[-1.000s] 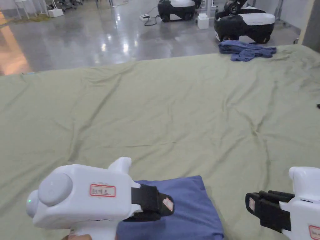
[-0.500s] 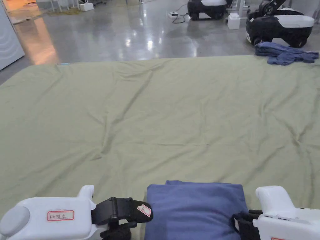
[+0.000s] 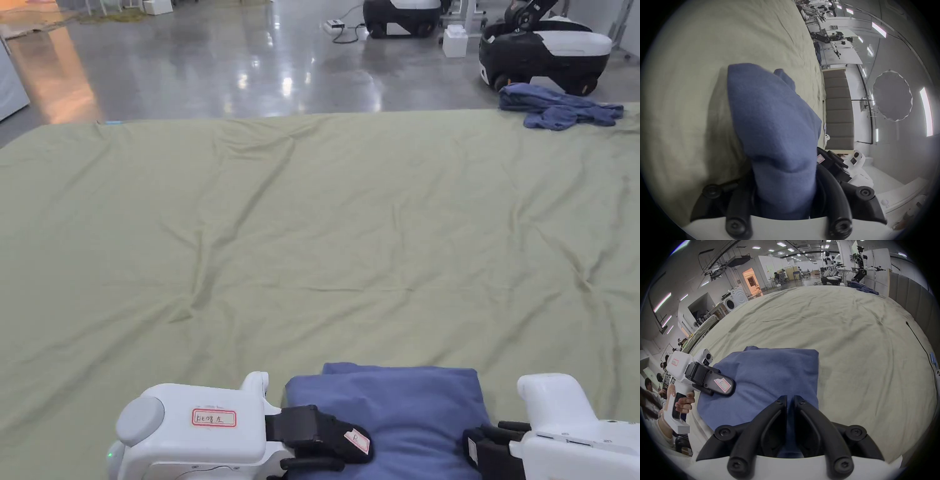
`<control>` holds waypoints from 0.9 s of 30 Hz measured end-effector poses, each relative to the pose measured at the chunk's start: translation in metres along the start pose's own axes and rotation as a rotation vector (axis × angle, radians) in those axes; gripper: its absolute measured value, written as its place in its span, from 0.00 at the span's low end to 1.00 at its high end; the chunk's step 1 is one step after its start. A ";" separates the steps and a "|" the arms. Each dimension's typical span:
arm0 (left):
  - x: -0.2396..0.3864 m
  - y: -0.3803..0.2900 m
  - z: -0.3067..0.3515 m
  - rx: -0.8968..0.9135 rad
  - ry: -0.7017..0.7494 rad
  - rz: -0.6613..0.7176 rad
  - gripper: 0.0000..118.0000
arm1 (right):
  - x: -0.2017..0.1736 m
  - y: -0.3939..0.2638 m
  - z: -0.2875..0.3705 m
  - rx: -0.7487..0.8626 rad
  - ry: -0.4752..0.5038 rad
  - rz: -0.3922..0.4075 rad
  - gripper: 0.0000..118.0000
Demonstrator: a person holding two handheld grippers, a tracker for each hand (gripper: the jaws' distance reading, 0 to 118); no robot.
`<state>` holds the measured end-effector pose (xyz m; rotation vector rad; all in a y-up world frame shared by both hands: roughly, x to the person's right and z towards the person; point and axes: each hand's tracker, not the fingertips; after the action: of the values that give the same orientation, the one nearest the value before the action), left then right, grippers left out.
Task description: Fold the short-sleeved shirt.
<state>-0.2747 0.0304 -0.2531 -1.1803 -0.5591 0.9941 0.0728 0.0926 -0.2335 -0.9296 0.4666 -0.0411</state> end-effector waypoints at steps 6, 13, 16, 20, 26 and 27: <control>0.030 0.015 0.090 0.051 0.272 -0.248 0.25 | -0.012 0.006 0.021 0.052 -0.022 0.025 0.09; -0.013 0.069 0.221 0.183 0.810 -0.283 0.25 | -0.014 0.010 0.021 0.116 -0.045 -0.041 0.09; -0.029 0.086 0.256 0.151 1.094 -0.322 0.24 | -0.018 0.013 0.019 0.120 -0.058 -0.039 0.09; -0.067 0.123 0.290 0.096 1.481 -0.325 0.24 | -0.028 0.019 0.014 0.117 -0.088 -0.018 0.09; -0.103 0.161 0.323 0.048 1.654 -0.346 0.24 | -0.029 0.029 0.008 0.084 -0.133 0.011 0.09; -0.105 0.163 0.326 0.027 1.722 -0.358 0.24 | -0.030 0.030 0.007 0.087 -0.149 0.016 0.09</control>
<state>-0.6441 0.1096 -0.2881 -1.3869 0.6200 -0.4869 0.0439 0.1227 -0.2422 -0.8369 0.3315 0.0222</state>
